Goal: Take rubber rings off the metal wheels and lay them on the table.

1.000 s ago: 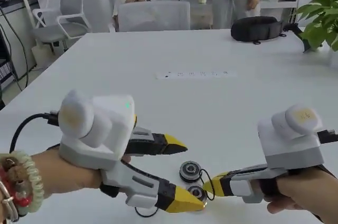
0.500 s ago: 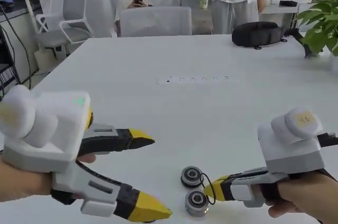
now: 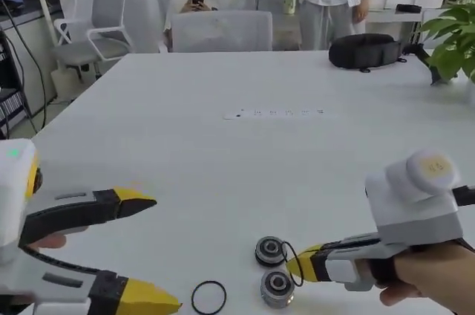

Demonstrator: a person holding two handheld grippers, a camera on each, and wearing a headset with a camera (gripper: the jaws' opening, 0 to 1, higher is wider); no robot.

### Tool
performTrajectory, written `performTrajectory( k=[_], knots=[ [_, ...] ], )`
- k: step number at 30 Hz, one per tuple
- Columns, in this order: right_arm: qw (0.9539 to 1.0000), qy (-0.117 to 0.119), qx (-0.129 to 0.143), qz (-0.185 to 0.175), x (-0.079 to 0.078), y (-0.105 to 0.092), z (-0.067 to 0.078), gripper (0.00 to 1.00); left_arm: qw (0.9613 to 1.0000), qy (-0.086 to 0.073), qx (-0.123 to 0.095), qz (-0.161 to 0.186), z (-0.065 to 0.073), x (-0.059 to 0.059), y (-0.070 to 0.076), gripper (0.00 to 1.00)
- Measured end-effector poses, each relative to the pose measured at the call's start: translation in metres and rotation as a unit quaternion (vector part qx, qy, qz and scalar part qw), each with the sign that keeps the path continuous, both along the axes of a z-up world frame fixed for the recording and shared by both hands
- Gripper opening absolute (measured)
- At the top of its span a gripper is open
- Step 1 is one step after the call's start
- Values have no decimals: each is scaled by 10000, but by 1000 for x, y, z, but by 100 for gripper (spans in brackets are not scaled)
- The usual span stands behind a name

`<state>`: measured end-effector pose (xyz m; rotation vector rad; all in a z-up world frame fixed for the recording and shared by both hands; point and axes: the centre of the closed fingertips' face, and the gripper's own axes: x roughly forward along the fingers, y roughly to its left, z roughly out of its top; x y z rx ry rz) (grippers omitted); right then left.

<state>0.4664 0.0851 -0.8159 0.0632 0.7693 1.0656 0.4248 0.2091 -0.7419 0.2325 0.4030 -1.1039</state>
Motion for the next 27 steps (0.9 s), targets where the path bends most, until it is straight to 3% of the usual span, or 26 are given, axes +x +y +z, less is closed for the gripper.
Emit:
performTrajectory(
  k=[9, 19, 27],
  knots=[
    [9998, -148, 26, 164, 2, 11, 16, 0, 9988, 306, -122, 349, -23, -8, 14, 76],
    [9977, -394, -20, 549, -2, 34, 31, 0, 9971, 368, -377, 556, -29, -10, 11, 75],
    [9939, -523, -177, 956, -9, 59, 27, 0, 9964, 428, -405, 612, -34, -16, 11, 76]
  ],
)
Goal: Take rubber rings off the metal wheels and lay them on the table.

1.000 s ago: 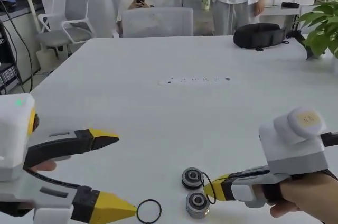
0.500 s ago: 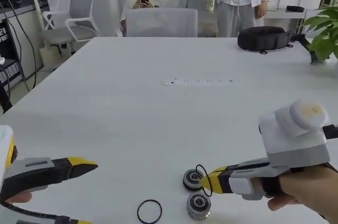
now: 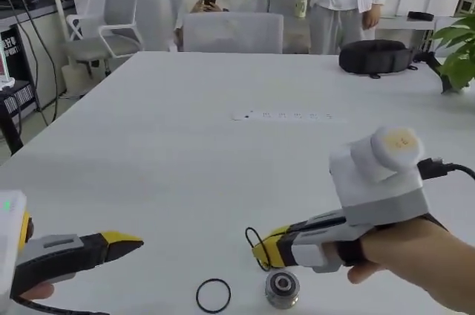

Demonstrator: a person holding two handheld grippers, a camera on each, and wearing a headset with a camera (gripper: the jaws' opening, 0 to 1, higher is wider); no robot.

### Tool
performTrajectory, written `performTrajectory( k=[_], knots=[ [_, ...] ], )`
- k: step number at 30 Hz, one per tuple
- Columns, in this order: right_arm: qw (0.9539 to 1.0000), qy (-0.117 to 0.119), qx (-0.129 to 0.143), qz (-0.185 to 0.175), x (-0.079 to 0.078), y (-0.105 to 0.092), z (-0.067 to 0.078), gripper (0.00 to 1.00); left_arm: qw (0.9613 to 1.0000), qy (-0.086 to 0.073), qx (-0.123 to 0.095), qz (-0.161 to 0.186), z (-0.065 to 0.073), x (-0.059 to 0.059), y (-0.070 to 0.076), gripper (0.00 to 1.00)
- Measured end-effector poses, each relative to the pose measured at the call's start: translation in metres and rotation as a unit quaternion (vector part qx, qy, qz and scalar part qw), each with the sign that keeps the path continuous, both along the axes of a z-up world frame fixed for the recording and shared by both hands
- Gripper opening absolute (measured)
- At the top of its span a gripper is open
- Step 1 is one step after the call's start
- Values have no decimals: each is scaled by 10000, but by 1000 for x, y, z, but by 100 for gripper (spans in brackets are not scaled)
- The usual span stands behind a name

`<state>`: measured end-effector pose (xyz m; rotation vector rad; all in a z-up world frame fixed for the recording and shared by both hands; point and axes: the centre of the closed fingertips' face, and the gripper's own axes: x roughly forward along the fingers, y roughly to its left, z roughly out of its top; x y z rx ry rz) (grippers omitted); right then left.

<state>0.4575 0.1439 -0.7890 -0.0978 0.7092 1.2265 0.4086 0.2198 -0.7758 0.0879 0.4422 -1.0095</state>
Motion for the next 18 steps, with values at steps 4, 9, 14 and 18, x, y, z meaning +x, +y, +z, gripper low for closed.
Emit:
performTrajectory(
  k=[4, 9, 14, 18],
  knots=[
    [9998, -12, -91, 159, -1, 10, -5, 0, 10000, 19, -22, 37, -1, -3, 0, 77],
    [9992, 42, -321, 218, 4, 17, -21, 0, 9999, 3, -50, 120, -2, -1, 2, 76],
    [9988, 125, -429, 209, 9, 25, -32, 0, 9999, -16, -41, 151, -1, -1, 2, 76],
    [9982, 80, -580, 148, 13, 28, -42, 0, 9999, -1, -15, 143, -2, -1, 2, 76]
  ],
)
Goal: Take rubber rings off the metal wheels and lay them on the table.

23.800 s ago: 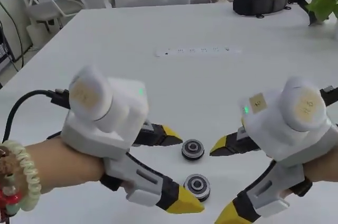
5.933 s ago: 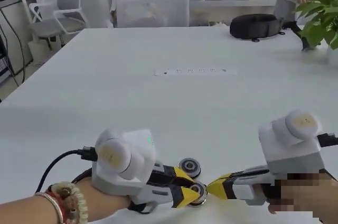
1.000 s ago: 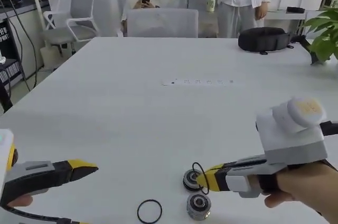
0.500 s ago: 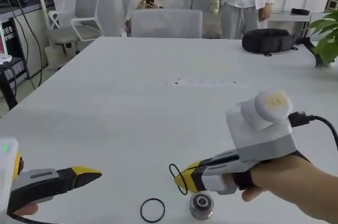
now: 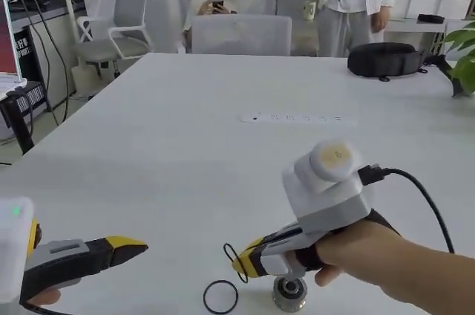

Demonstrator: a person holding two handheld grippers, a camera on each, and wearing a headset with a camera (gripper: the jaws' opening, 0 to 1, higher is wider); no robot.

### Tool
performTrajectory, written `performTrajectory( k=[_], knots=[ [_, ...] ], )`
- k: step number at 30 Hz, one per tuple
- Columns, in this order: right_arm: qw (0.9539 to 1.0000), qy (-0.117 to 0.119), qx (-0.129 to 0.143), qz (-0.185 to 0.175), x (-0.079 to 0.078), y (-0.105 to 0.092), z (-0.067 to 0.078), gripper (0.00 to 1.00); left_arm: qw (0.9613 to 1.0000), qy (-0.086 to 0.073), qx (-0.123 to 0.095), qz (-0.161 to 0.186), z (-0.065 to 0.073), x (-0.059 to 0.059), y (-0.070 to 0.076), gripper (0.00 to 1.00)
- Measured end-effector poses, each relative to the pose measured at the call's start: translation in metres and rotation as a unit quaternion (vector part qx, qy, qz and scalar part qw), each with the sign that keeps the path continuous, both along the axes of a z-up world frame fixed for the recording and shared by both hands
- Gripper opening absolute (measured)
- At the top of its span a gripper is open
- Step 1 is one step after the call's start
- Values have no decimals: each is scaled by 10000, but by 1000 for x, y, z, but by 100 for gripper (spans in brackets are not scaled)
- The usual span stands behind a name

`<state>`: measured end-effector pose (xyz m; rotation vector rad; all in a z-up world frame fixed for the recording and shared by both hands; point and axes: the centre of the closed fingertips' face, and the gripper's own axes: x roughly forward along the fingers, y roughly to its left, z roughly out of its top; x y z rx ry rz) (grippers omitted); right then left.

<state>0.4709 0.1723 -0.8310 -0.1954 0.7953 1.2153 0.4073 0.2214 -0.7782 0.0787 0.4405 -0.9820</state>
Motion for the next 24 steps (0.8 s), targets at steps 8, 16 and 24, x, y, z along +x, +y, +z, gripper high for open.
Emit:
performTrajectory(
  k=[8, 16, 24],
  knots=[
    [9992, -80, 84, -395, 11, 1, -8, 0, 10000, 10, 59, 21, -2, -1, 1, 76],
    [9994, -148, -148, -288, 2, -7, -21, 0, 10000, 33, 30, 80, -3, -1, 2, 75],
    [9993, -181, -228, -249, 1, -5, -25, 0, 9999, 55, 56, 90, -5, -1, 4, 75]
  ],
)
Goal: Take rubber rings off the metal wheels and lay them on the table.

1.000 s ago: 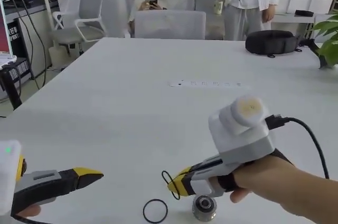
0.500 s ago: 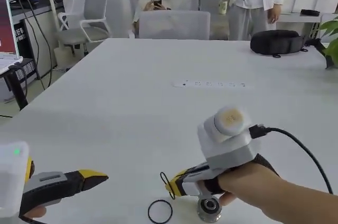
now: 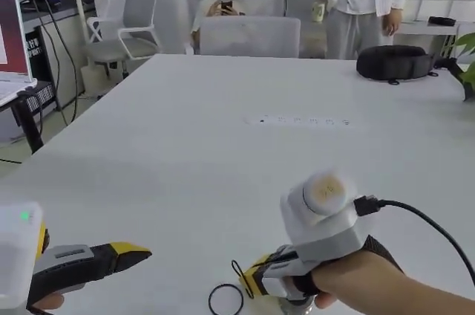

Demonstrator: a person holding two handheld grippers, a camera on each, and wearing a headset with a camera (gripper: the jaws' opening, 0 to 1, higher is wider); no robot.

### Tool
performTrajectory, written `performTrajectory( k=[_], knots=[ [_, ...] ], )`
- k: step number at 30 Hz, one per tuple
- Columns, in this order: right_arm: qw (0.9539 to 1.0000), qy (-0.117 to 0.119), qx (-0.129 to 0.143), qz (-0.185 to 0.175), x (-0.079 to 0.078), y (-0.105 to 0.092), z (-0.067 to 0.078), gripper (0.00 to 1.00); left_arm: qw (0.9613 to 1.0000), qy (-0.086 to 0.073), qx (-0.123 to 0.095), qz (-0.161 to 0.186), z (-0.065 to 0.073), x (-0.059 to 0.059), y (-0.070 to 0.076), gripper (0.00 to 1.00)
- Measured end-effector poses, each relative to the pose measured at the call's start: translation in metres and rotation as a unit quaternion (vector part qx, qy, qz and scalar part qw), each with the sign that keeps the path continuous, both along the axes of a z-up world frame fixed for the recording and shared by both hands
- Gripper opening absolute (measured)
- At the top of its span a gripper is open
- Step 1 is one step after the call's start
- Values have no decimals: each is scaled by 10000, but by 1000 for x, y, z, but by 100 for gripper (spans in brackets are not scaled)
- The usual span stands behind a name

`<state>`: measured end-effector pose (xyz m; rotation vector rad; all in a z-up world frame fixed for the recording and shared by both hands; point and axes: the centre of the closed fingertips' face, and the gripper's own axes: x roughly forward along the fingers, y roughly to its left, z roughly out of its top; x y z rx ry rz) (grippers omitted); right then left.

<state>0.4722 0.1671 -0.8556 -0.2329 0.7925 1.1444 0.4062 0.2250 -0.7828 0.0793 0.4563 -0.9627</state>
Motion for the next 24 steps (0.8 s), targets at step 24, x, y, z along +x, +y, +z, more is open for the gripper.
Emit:
performTrajectory(
  k=[24],
  knots=[
    [9997, -85, 197, -121, 11, -4, 12, 0, 10000, 76, -5, 36, -1, 0, 1, 74]
  ],
)
